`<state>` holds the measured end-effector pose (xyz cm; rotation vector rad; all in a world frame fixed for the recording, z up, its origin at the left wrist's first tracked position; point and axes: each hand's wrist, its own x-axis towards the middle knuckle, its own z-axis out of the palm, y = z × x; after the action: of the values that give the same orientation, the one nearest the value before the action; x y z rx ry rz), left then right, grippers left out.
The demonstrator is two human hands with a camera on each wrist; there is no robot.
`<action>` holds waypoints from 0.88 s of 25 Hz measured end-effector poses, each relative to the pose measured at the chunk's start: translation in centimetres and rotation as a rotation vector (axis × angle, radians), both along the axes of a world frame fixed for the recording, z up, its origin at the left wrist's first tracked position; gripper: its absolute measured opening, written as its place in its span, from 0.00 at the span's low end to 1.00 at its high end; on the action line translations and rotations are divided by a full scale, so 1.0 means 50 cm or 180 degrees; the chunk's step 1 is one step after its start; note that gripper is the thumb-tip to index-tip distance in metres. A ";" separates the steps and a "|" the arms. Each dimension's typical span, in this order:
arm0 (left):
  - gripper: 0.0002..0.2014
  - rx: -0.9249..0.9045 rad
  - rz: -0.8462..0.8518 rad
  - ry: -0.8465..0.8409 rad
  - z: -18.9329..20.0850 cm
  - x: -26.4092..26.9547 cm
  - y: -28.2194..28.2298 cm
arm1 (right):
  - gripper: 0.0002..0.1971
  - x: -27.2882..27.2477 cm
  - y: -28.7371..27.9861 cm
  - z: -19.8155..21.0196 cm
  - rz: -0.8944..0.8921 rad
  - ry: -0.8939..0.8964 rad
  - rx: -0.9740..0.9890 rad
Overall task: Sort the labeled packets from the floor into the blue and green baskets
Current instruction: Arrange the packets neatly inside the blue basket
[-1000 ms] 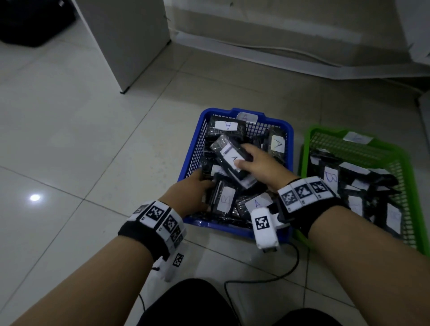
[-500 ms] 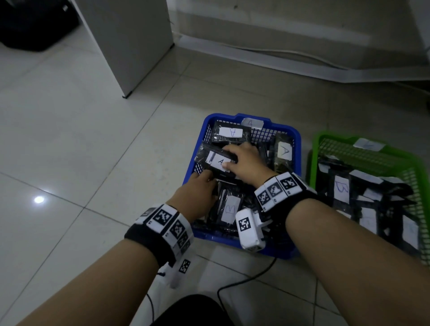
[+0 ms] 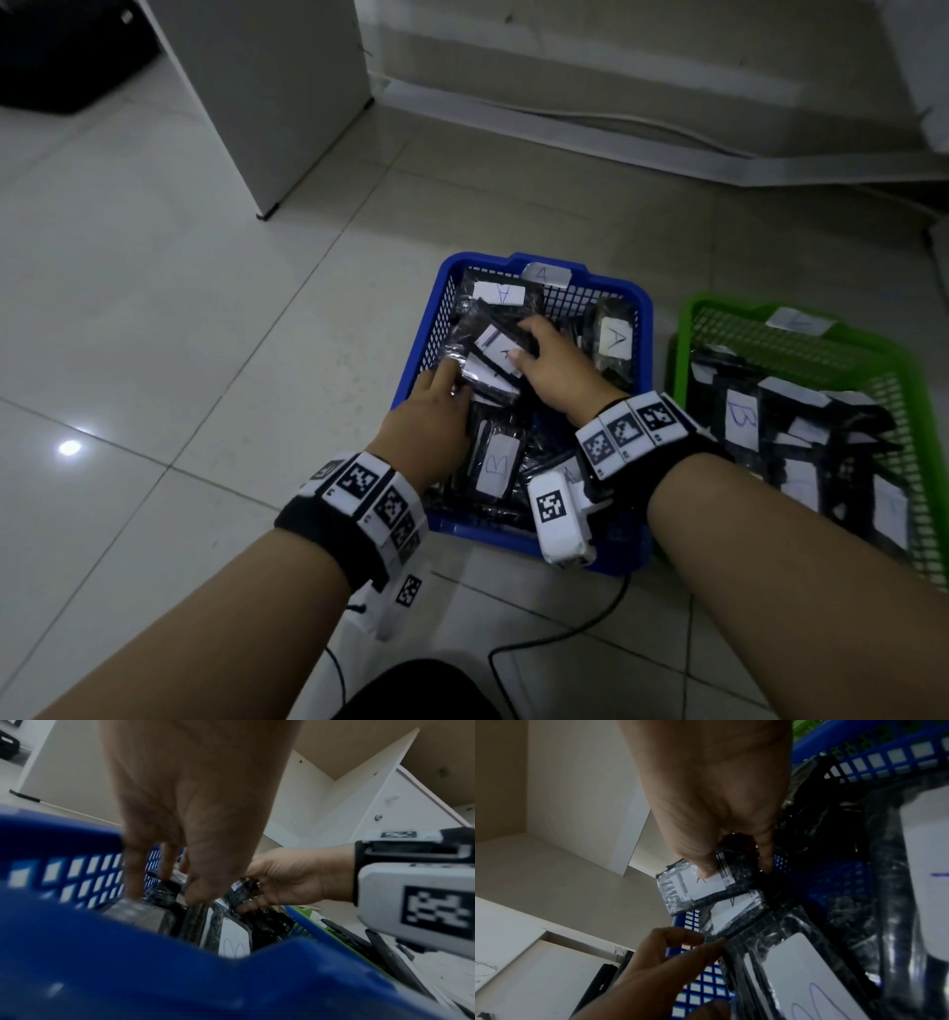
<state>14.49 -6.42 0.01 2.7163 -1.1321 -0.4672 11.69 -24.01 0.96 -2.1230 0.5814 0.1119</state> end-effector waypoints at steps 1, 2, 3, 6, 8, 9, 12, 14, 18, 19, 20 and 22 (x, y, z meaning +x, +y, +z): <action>0.18 -0.0099 -0.0093 -0.0137 -0.003 0.002 0.004 | 0.15 0.003 0.000 -0.001 -0.0026 0.0007 0.0021; 0.18 -0.0155 -0.0217 -0.0249 -0.006 0.006 0.008 | 0.14 0.007 -0.002 -0.002 -0.0080 0.0015 0.0023; 0.19 -0.0188 -0.0341 -0.0314 -0.009 0.010 0.011 | 0.14 0.009 -0.005 -0.001 -0.0129 0.0025 0.0002; 0.24 0.0006 -0.0488 -0.0454 -0.017 0.020 0.015 | 0.11 0.013 -0.020 -0.001 -0.0192 0.0003 -0.0102; 0.22 0.0141 -0.0472 -0.0615 -0.021 0.026 0.015 | 0.08 0.013 -0.024 -0.005 -0.0091 0.0042 -0.0064; 0.21 0.0140 -0.0461 -0.0614 -0.020 0.027 0.015 | 0.09 0.013 -0.023 -0.007 -0.0017 0.0088 -0.0015; 0.22 0.0089 -0.0414 -0.0382 -0.018 0.034 0.017 | 0.13 0.012 -0.022 -0.011 0.0043 0.0148 0.0028; 0.21 -0.0093 -0.0340 -0.0281 -0.015 0.045 0.023 | 0.13 0.008 -0.020 -0.003 -0.0073 0.0069 -0.0139; 0.13 -0.0696 -0.0153 -0.0628 -0.007 0.049 0.053 | 0.11 -0.029 0.001 0.026 -0.0252 0.0051 -0.0196; 0.12 -0.0865 -0.0031 -0.0784 -0.008 0.046 0.062 | 0.09 -0.043 0.014 0.035 -0.0181 0.0177 0.0196; 0.12 -0.1018 0.0141 -0.0854 -0.010 0.042 0.070 | 0.06 -0.056 0.030 0.040 -0.0043 0.0349 0.0576; 0.14 -0.1272 0.0380 -0.0717 -0.013 0.035 0.077 | 0.02 -0.071 0.061 0.039 0.0193 0.0654 0.1135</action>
<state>16.24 -2.54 -0.63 2.5013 -0.9772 0.0805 8.12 -20.97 2.91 -1.7926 0.5692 0.4396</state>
